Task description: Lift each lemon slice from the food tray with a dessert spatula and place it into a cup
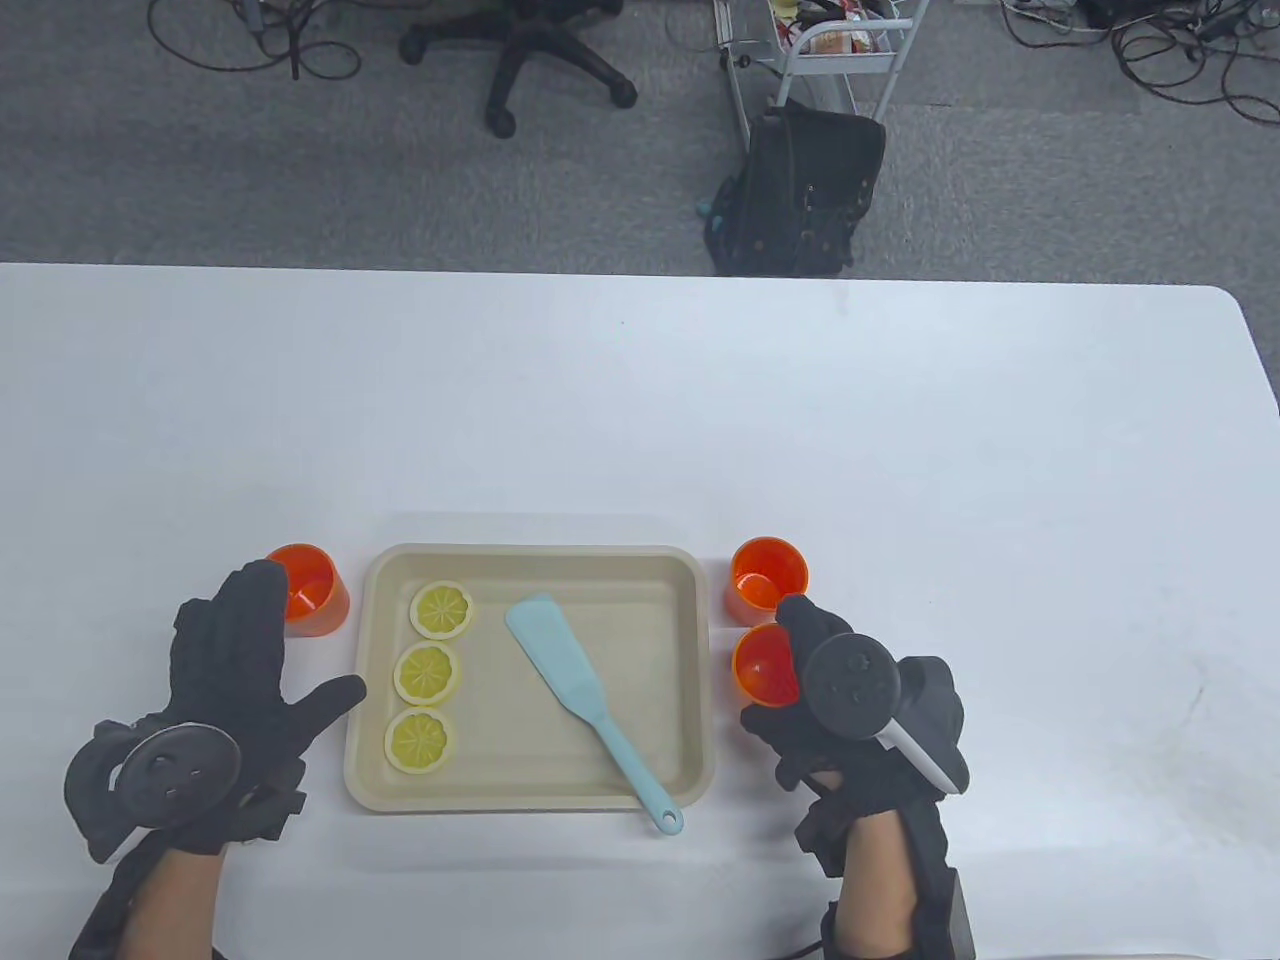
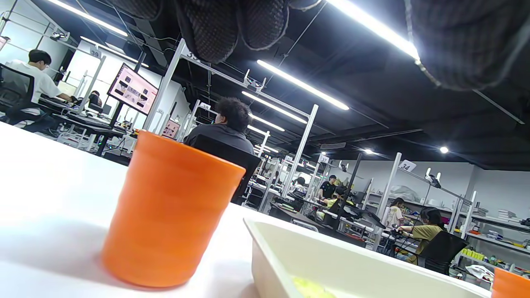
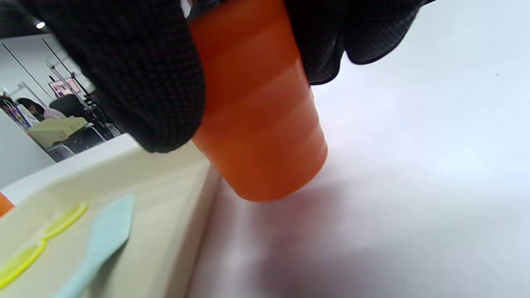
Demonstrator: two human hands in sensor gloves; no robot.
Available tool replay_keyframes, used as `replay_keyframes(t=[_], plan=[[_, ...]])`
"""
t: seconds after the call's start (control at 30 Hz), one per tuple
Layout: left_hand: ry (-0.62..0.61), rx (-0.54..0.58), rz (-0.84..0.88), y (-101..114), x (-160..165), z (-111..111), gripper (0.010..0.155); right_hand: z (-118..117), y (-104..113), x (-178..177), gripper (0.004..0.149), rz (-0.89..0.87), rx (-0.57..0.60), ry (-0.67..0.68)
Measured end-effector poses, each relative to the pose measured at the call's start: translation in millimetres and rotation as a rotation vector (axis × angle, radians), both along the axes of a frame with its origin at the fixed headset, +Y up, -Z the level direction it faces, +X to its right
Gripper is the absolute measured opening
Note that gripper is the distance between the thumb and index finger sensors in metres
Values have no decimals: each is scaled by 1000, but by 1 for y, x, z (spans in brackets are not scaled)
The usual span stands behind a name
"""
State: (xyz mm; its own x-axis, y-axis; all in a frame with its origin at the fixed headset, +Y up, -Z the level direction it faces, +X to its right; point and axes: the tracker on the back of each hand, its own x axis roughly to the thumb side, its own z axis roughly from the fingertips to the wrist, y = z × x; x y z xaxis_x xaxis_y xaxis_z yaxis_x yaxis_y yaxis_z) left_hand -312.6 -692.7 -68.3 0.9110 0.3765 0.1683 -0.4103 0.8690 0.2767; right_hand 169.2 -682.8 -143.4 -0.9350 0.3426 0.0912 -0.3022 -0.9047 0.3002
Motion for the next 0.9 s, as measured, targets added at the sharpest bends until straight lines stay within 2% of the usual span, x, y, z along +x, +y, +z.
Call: replay_keyframes(t=[0.33, 0.57, 0.73, 0.9], plan=[[28, -43, 1, -6, -8, -5, 108, -9, -21, 1, 101, 55, -47, -21], [47, -85, -1, -12, -13, -10, 109, -13, -31, 4, 100, 20, -26, -24], [73, -120, -4, -19, -17, -14, 109, -11, -29, 4, 101, 56, -54, -33], [103, -154, 2, -25, -22, -19, 109, -4, -13, 5, 106, 106, -55, -57]])
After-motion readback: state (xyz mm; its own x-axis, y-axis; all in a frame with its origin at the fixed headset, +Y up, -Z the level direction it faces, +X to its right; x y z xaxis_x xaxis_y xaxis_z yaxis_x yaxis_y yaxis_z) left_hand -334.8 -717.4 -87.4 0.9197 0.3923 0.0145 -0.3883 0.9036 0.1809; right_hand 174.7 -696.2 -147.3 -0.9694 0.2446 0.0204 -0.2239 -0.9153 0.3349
